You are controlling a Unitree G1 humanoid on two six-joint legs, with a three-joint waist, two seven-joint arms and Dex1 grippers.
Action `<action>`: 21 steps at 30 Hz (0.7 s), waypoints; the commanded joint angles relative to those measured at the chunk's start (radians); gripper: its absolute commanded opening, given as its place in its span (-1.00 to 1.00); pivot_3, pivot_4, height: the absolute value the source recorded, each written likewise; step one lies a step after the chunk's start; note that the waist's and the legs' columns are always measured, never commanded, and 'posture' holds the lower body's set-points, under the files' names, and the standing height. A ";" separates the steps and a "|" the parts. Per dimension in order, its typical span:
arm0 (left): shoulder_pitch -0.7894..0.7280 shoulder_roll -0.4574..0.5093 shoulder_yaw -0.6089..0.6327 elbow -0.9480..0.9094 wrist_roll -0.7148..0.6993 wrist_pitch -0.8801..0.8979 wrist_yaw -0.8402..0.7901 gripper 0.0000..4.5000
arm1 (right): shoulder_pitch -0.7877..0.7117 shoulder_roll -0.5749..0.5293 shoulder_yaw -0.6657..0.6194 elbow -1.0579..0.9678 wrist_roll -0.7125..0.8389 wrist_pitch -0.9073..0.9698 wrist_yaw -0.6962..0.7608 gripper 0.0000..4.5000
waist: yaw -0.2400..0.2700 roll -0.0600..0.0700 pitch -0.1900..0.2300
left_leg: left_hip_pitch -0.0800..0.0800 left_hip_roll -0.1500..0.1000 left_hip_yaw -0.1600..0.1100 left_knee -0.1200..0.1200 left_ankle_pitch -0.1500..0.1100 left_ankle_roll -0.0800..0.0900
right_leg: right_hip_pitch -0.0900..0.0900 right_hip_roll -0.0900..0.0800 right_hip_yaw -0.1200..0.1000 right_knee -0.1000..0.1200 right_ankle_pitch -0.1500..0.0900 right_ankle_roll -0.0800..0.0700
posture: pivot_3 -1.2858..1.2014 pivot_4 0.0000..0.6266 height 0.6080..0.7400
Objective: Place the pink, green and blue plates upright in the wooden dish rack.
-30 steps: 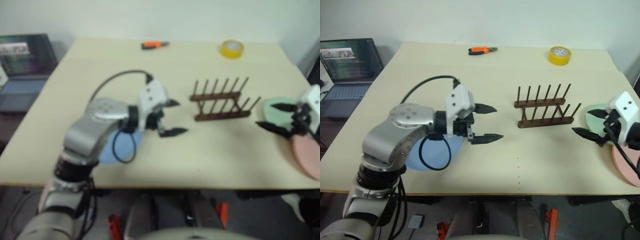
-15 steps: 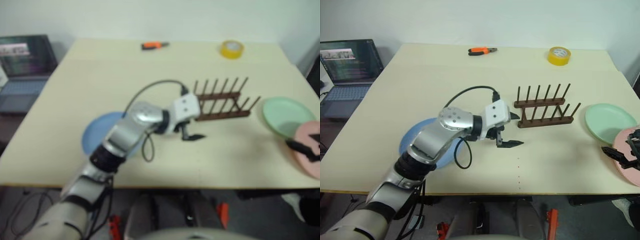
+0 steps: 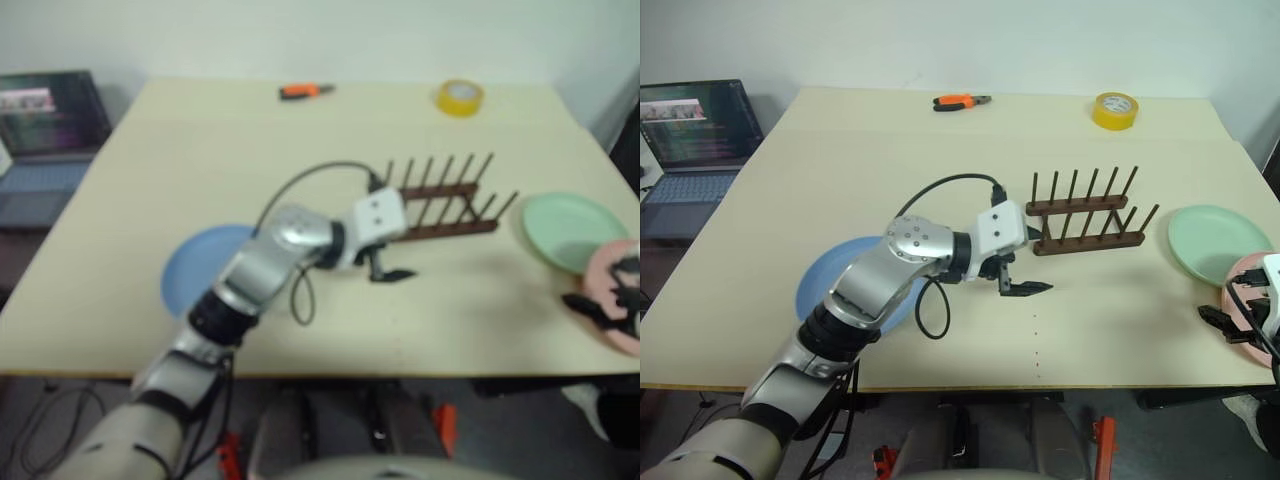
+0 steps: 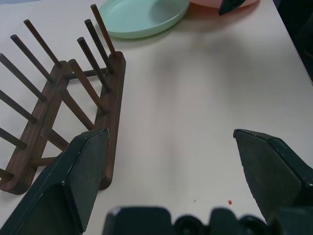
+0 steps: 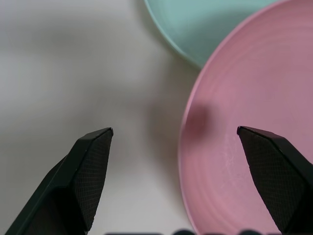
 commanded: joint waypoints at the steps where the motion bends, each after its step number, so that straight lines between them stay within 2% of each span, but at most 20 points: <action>1: -0.008 -0.001 0.021 -0.045 0.006 0.000 0.013 1.00 | -0.010 -0.001 0.010 0.033 -0.036 -0.055 -0.021 0.81 | 0.000 0.000 0.000 | 0.000 0.000 0.000 0.000 0.000 0.000 | 0.000 0.000 0.000 0.000 0.000 0.000 | 0.03 -0.52 1.00; 2: -0.007 0.000 0.022 -0.046 0.005 0.000 0.014 1.00 | -0.010 0.000 0.015 0.042 -0.039 -0.065 -0.022 0.71 | 0.000 0.000 0.000 | 0.000 0.000 0.000 0.000 0.000 0.000 | 0.000 0.000 0.000 0.000 0.000 0.000 | 0.03 -0.52 1.00; 12: -0.004 0.010 0.022 -0.039 0.008 -0.010 0.021 1.00 | 0.012 -0.016 0.052 0.058 -0.071 -0.113 -0.006 -0.89 | -0.001 0.000 0.000 | 0.000 0.000 0.000 0.000 0.000 0.000 | 0.000 0.000 0.000 0.000 0.000 0.000 | 0.03 -0.52 1.00; 13: -0.005 0.009 0.022 -0.037 0.007 -0.010 0.021 1.00 | 0.013 -0.016 0.052 0.055 -0.072 -0.113 -0.004 -0.99 | -0.001 0.000 0.000 | 0.000 0.000 0.000 0.000 0.000 0.000 | 0.000 0.000 0.000 0.000 0.000 0.000 | 0.03 -0.52 1.00; 21: -0.009 0.008 0.023 -0.029 0.008 -0.015 0.022 1.00 | 0.024 -0.058 0.028 0.006 -0.066 -0.093 0.034 -0.99 | -0.002 -0.001 0.000 | 0.000 0.000 0.000 0.000 0.000 0.000 | 0.000 0.000 0.000 0.000 0.000 0.000 | 0.03 -0.52 1.00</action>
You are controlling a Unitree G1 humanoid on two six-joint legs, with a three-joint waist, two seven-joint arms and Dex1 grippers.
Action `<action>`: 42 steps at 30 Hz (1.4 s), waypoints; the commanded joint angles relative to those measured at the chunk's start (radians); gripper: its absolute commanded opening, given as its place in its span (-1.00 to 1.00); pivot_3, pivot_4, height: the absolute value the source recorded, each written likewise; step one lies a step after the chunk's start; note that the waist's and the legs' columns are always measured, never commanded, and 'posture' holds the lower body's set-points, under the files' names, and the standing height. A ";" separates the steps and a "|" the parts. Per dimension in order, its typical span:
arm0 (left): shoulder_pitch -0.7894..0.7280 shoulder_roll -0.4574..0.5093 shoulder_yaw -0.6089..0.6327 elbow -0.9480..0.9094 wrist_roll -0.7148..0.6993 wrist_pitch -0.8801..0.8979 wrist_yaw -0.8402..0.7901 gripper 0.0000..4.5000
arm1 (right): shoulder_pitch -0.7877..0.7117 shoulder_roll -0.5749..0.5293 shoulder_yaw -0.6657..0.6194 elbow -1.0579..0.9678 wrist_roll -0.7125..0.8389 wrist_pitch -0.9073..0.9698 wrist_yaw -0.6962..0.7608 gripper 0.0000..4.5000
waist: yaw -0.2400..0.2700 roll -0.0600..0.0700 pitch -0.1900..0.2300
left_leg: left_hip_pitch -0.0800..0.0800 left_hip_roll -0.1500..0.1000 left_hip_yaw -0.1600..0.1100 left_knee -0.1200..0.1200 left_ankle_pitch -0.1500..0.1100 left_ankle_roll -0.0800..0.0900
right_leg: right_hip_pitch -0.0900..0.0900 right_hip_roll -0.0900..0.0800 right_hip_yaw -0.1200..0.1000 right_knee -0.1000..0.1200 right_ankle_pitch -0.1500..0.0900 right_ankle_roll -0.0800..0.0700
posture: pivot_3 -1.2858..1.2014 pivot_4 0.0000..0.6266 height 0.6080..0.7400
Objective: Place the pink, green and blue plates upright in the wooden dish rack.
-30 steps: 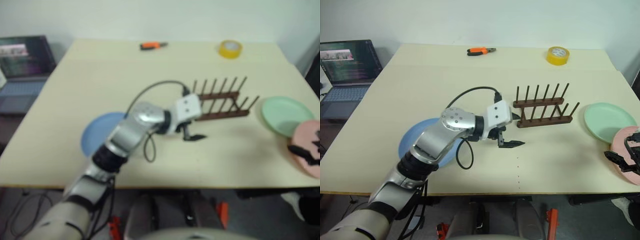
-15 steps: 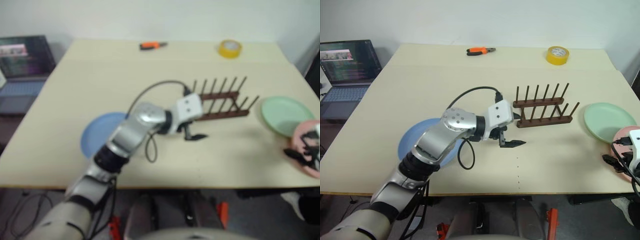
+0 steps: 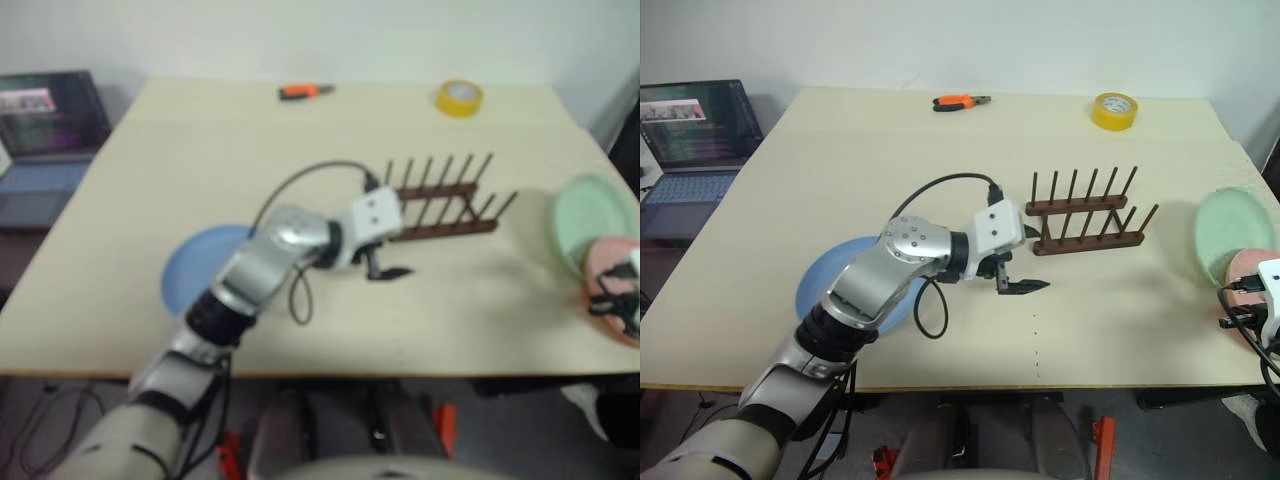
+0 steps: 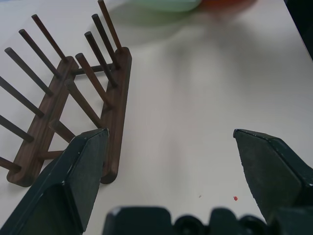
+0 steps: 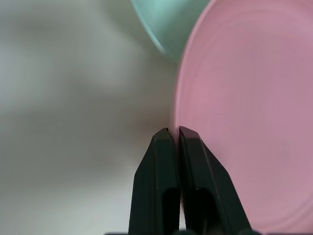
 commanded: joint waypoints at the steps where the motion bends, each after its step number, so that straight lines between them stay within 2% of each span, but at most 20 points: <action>1: -0.013 -0.002 0.022 -0.027 0.009 -0.015 0.006 1.00 | 0.003 -0.031 -0.042 -0.060 0.015 0.020 0.029 -0.99 | 0.000 0.000 0.000 | 0.000 0.000 0.000 0.000 0.000 0.000 | 0.000 0.000 0.000 0.000 0.000 0.000 | 0.03 -0.52 1.00; 7: -0.013 -0.002 0.021 -0.024 0.011 -0.020 0.007 1.00 | -0.035 -0.107 -0.109 -0.091 0.011 0.033 0.069 -0.99 | 0.000 0.000 0.000 | 0.000 0.000 0.001 0.000 0.000 0.000 | 0.000 0.000 0.000 0.000 0.000 0.000 | 0.03 -0.52 1.00; 11: -0.016 -0.004 0.023 -0.020 0.016 -0.022 0.008 1.00 | -0.150 -0.186 -0.166 -0.096 0.036 0.037 0.110 -0.99 | -0.002 0.002 0.000 | 0.000 0.000 0.001 0.000 0.000 0.000 | -0.001 0.000 0.001 0.000 0.000 0.000 | 0.03 -0.52 1.00; 16: -0.014 -0.008 0.027 -0.021 0.020 -0.019 0.010 1.00 | -0.253 -0.216 -0.157 -0.088 0.059 0.023 0.126 -0.99 | 0.001 0.001 0.000 | 0.000 0.000 -0.001 -0.001 0.000 0.000 | 0.000 0.000 -0.001 0.000 0.000 -0.001 | 0.03 -0.52 1.00; 20: -0.014 -0.011 0.032 -0.015 0.024 -0.019 0.017 1.00 | -0.486 -0.106 -0.124 -0.088 0.186 -0.074 0.142 -0.99 | -0.007 0.001 0.001 | -0.001 0.000 0.001 -0.001 0.000 0.000 | -0.001 0.000 0.001 -0.001 0.000 0.000 | 0.03 -0.52 1.00; 22: -0.014 -0.014 0.033 -0.014 0.025 -0.018 0.021 1.00 | -0.561 -0.015 -0.131 -0.065 0.260 -0.164 0.190 -0.99 | -0.006 0.001 0.001 | 0.000 0.000 0.000 0.000 0.000 0.000 | -0.001 0.001 0.001 0.000 0.000 0.000 | 0.03 -0.52 1.00; 25: -0.012 -0.015 0.033 -0.017 0.026 -0.015 0.025 1.00 | -0.631 0.034 -0.112 0.038 0.290 -0.202 0.208 -0.99 | -0.002 0.001 0.001 | 0.000 0.000 -0.001 -0.001 0.000 0.000 | 0.000 0.002 -0.001 0.000 0.000 0.000 | 0.03 -0.52 1.00; 32: -0.004 0.001 0.042 -0.043 0.027 0.008 0.039 1.00 | -0.780 0.057 -0.082 0.358 0.344 -0.319 0.320 -0.99 | 0.002 0.001 0.001 | -0.002 -0.001 0.002 0.000 -0.001 0.002 | -0.001 -0.001 0.001 -0.001 0.000 0.000 | 0.03 -0.52 1.00; 42: 0.011 0.026 0.051 -0.073 0.025 0.035 0.056 1.00 | -0.914 0.055 -0.063 0.598 0.471 -0.274 0.462 -0.99 | -0.002 0.002 0.001 | -0.001 0.001 0.001 -0.001 -0.001 0.002 | -0.002 0.001 0.000 0.000 0.002 0.003 | 0.03 -0.52 1.00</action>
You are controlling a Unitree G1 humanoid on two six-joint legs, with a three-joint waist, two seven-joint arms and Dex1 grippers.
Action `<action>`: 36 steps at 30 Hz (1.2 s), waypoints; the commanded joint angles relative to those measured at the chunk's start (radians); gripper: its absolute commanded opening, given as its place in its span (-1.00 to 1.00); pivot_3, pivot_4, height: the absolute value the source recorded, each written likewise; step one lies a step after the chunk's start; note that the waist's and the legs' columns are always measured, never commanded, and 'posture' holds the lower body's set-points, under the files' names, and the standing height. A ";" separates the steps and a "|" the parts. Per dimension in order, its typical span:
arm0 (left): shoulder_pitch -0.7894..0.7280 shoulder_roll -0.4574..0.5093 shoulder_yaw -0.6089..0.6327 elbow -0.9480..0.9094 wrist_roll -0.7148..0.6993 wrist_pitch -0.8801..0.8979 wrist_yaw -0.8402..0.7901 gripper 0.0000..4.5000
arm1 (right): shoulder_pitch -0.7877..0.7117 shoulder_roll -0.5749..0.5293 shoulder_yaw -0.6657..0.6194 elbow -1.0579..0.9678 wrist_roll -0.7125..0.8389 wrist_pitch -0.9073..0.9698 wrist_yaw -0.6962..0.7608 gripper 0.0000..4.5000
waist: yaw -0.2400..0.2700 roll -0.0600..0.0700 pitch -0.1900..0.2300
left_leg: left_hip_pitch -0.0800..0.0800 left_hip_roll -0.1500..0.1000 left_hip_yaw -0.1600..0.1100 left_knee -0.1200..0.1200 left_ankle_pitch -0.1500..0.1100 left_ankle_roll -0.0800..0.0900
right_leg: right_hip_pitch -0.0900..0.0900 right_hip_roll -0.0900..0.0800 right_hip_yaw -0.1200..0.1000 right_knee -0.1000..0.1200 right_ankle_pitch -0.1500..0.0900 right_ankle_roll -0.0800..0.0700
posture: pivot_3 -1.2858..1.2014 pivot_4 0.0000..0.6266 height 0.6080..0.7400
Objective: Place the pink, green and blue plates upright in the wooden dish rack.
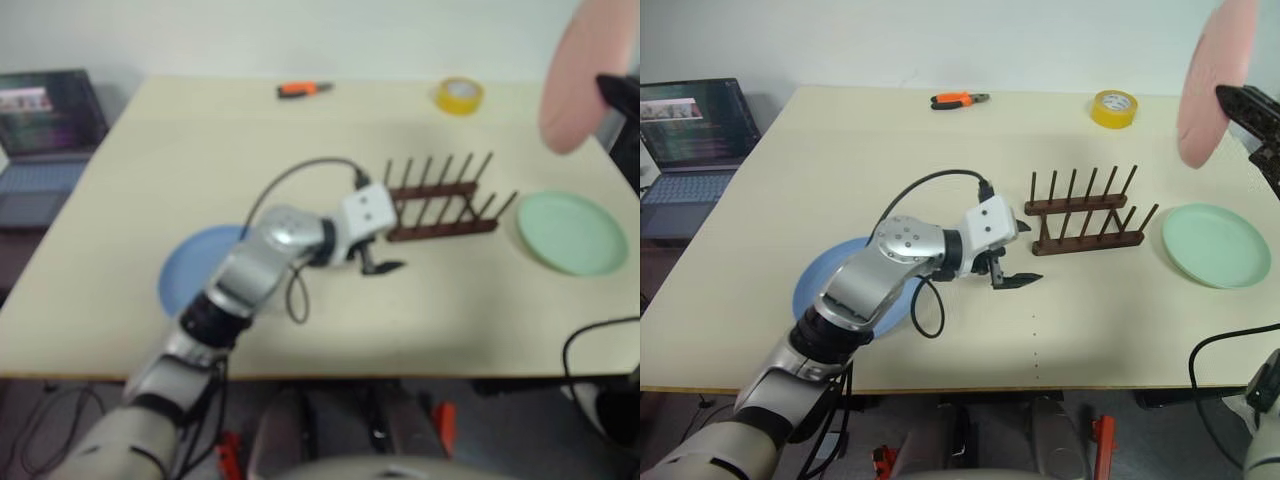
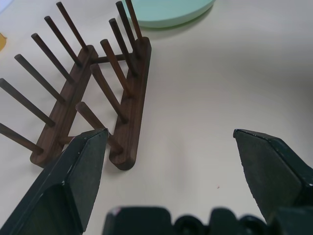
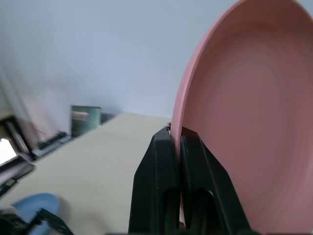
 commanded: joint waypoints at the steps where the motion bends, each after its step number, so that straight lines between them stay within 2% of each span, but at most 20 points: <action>1: -0.004 0.012 0.036 -0.043 0.004 0.001 0.010 1.00 | -0.054 -0.007 0.005 0.063 0.043 -0.001 0.064 -0.99 | 0.000 0.000 0.000 | 0.000 0.000 0.000 0.000 0.000 0.000 | 0.000 0.000 0.000 0.000 0.000 0.000 | 0.03 -0.52 1.00; 13: 0.016 0.067 0.056 -0.119 -0.005 0.076 0.030 1.00 | -0.107 -0.010 0.108 0.248 0.022 -0.004 0.281 -0.99 | 0.000 0.000 0.000 | 0.000 0.000 0.001 0.000 0.000 0.000 | 0.000 0.000 0.000 0.000 0.001 0.001 | 0.03 -0.52 1.00; 36: 0.027 0.099 0.054 -0.179 -0.015 0.138 0.034 1.00 | -0.157 -0.035 0.167 0.499 -0.095 -0.105 0.427 -0.99 | 0.000 0.000 0.000 | 0.000 0.000 0.001 0.001 0.000 0.000 | 0.000 -0.001 0.001 0.000 0.001 0.001 | 0.03 -0.52 1.00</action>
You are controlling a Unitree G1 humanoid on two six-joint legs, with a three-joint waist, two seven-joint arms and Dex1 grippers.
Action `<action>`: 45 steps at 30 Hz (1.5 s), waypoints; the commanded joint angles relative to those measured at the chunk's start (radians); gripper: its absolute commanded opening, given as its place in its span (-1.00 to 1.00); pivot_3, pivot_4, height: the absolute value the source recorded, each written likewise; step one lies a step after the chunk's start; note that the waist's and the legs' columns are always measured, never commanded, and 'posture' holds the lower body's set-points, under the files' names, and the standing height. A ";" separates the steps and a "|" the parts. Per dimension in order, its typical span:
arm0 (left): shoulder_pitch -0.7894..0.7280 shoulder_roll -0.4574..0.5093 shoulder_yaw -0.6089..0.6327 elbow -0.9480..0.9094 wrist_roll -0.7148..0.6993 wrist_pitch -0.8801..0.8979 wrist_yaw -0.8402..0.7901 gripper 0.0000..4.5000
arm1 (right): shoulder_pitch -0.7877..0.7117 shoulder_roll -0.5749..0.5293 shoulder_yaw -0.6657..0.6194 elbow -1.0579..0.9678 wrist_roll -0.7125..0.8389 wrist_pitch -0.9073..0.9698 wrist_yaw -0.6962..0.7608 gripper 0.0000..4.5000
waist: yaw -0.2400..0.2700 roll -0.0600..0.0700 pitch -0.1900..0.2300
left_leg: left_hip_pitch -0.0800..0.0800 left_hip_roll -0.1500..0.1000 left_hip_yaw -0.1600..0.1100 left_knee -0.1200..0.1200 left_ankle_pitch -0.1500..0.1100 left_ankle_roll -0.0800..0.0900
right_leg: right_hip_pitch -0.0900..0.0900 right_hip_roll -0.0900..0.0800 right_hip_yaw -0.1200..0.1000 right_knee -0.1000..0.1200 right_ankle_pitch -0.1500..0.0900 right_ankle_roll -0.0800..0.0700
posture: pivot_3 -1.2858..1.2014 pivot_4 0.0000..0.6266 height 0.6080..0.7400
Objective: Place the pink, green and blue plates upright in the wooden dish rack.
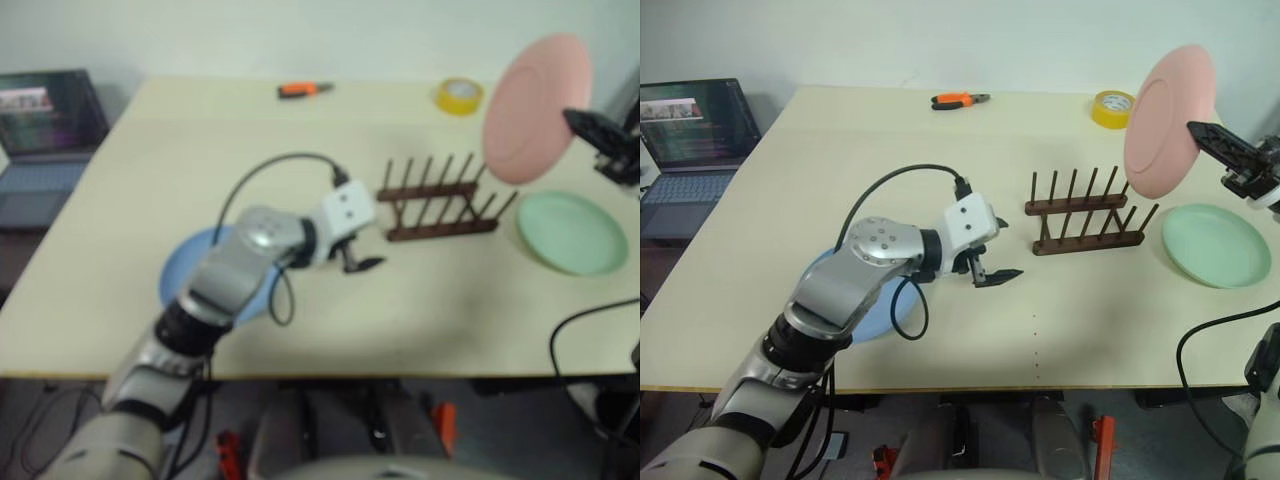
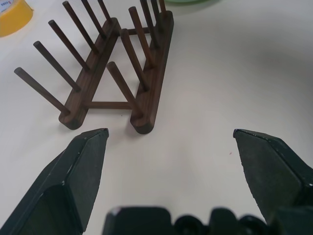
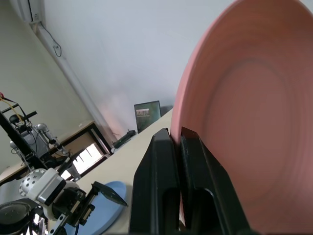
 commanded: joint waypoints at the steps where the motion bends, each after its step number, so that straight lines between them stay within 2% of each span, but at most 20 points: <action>1: -0.004 0.012 0.019 -0.051 -0.010 0.004 -0.007 1.00 | -0.031 -0.022 -0.009 0.009 -0.010 -0.029 0.036 -0.99 | 0.000 0.000 0.000 | 0.000 0.000 0.000 0.000 0.000 0.000 | 0.000 0.000 0.000 0.000 0.000 0.000 | 0.03 -0.52 1.00; 39: -0.005 0.085 0.026 -0.120 -0.044 0.079 -0.013 1.00 | -0.093 0.013 0.062 0.260 -0.190 -0.180 0.159 -0.99 | 0.000 0.000 0.000 | 0.001 0.000 0.000 0.000 0.000 0.000 | 0.000 0.000 0.000 0.001 0.000 0.001 | 0.03 -0.52 1.00; 45: -0.005 0.092 0.029 -0.119 -0.044 0.081 -0.012 1.00 | -0.086 -0.002 0.046 0.262 -0.180 -0.186 0.176 -0.99 | 0.000 0.000 0.000 | 0.001 0.000 0.000 0.000 0.000 0.000 | 0.000 0.000 0.000 0.001 0.001 0.001 | 0.03 -0.52 1.00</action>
